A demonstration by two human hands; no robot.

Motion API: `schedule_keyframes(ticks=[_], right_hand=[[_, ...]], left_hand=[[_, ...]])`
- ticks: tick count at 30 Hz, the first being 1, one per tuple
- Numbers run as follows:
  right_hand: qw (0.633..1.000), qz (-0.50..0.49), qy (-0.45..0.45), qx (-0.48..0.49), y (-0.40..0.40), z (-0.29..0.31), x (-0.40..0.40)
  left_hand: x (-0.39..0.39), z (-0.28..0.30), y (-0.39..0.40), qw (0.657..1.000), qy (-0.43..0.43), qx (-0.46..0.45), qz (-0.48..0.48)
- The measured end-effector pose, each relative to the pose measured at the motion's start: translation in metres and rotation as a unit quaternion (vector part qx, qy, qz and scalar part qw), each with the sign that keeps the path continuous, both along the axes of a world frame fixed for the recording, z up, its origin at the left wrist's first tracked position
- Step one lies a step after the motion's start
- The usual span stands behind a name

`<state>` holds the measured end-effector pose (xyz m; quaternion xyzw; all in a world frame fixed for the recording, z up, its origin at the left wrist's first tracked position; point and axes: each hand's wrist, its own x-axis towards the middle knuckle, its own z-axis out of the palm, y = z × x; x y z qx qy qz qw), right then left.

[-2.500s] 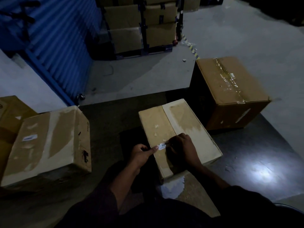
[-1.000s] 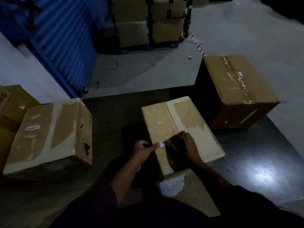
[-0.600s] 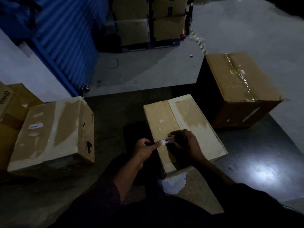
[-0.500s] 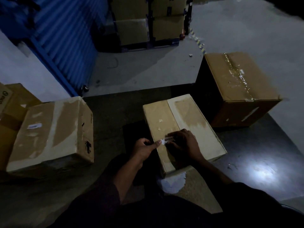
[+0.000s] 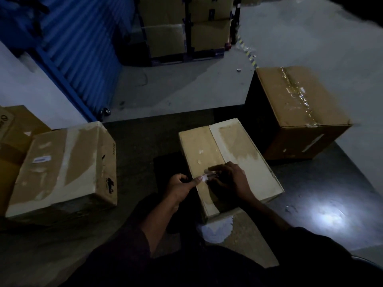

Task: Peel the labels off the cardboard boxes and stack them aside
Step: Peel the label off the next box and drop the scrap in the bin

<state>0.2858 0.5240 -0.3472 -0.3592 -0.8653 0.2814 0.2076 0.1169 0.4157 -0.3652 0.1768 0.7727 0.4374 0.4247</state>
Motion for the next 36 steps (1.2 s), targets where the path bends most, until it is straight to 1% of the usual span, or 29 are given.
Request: schedule_keyframes(ticks=[7,9,12,19,24,36], right_hand=[[1.0,0.002,-0.006,0.01,0.003,-0.005,0.001],[1.0,0.004,-0.006,0.019,0.004,-0.006,0.001],[1.0,0.004,0.003,-0.001,0.003,-0.005,0.001],[0.999,-0.003,0.021,-0.026,-0.001,0.001,0.0],[1.0,-0.008,0.015,-0.01,0.001,-0.006,0.0],[0.999,-0.019,0.025,-0.026,0.001,-0.007,-0.001]], left_hand=[[0.002,-0.004,-0.001,1.0,0.006,0.011,0.008],[0.005,-0.007,-0.003,1.0,-0.007,0.008,0.019],[0.006,-0.011,-0.005,1.0,-0.006,0.01,0.027],[0.002,-0.008,-0.003,1.0,0.003,-0.011,0.009],[0.004,-0.007,-0.002,1.0,-0.003,-0.018,0.013],[0.004,-0.003,-0.002,1.0,-0.004,-0.021,0.007]])
